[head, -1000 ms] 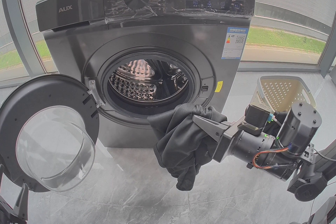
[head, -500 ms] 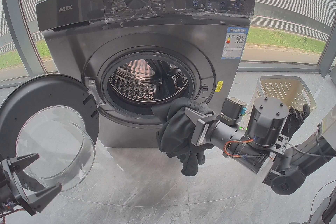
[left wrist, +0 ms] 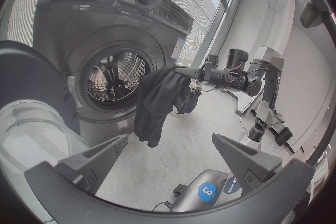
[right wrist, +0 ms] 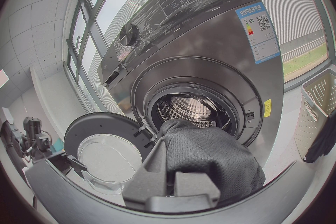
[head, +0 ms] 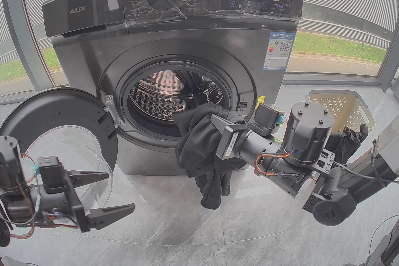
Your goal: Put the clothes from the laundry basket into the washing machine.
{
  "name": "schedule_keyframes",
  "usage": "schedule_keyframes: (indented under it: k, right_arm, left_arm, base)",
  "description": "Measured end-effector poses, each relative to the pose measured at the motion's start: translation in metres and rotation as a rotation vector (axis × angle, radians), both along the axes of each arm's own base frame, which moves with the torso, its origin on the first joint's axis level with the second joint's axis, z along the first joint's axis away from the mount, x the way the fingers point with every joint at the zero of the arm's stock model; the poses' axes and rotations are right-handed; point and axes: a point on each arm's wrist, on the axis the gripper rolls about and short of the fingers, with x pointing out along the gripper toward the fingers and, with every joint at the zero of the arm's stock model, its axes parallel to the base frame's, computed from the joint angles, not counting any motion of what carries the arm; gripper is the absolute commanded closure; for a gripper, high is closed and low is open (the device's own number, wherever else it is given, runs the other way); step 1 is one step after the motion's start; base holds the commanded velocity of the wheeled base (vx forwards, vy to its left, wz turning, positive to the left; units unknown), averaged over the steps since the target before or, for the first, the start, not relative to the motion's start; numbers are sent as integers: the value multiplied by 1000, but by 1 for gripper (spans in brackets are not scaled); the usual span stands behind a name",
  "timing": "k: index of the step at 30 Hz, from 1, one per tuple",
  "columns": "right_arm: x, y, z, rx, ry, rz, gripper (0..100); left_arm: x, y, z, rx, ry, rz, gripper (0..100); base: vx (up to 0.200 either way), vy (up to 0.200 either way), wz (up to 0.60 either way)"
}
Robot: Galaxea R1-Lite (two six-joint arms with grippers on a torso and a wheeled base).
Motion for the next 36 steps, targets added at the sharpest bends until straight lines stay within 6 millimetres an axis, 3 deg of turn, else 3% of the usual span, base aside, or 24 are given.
schedule_keyframes:
  k: [14,30,36]
  right_arm:
    - [-5,7,4,21,-14,25,100]
    - [-15,12,3,34,-25,56,100]
    - [-16,12,3,34,-24,59,100]
  left_arm:
    - [75,-45,-36,45,129,-83,0]
    - [126,-81,-66,-48,98,-85,0]
    - [137,-88,-79,-48,114,-87,0]
  base:
    - [0,0,0]
    - [0,0,0]
    - [0,0,0]
